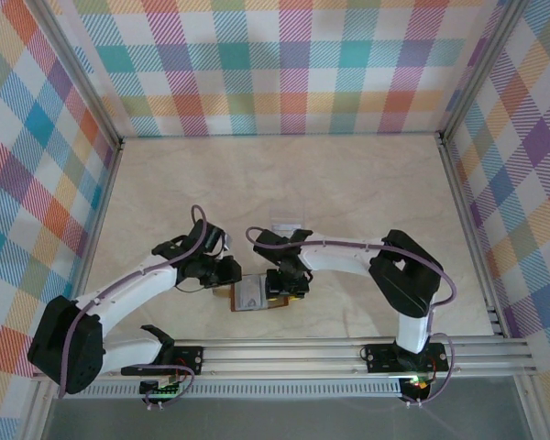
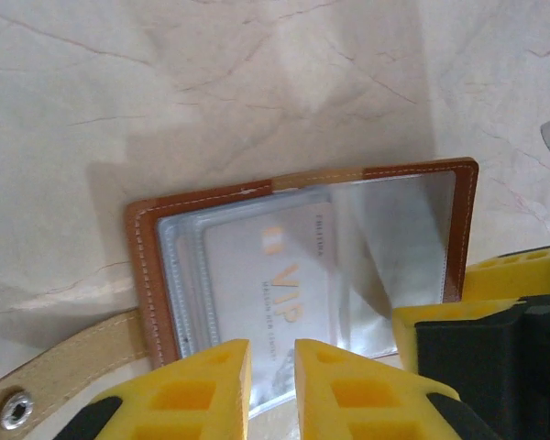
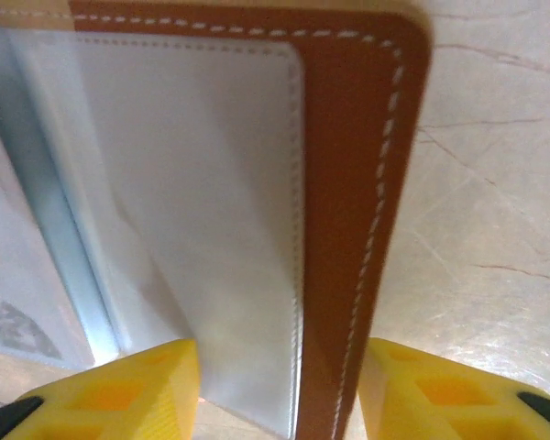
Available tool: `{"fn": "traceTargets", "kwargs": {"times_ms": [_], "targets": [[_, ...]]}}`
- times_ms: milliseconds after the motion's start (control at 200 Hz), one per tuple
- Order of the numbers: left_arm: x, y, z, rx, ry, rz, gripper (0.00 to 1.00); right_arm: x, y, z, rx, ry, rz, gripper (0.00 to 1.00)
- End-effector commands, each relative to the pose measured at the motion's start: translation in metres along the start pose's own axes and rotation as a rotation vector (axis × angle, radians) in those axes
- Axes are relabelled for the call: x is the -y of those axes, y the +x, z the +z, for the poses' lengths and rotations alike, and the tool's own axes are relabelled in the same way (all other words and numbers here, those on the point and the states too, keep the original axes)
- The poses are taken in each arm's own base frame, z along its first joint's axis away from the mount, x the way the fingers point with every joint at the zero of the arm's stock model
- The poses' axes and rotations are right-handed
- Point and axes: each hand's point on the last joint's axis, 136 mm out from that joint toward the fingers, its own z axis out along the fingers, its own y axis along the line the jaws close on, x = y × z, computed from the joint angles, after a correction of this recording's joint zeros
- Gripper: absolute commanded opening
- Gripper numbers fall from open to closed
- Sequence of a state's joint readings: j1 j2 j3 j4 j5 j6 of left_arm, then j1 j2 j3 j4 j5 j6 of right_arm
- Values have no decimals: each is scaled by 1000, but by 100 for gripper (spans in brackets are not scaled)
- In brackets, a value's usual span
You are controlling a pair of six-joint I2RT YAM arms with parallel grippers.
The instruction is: Take the credit cards out of the card holder
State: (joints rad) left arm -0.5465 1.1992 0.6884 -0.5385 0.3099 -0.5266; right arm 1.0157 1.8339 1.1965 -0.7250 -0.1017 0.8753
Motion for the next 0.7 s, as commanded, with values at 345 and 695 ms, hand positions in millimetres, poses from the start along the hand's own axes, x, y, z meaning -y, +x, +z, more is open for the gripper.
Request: {"fn": "traceTargets", "kwargs": {"times_ms": [345,695], "targets": [[-4,21,19,-89,-49,10,23,-39,-10,-55,107,-227,-63,46],[-23,28,36,-132,-127,31,23,-75,-26,-29,41,-429,-41,24]]}}
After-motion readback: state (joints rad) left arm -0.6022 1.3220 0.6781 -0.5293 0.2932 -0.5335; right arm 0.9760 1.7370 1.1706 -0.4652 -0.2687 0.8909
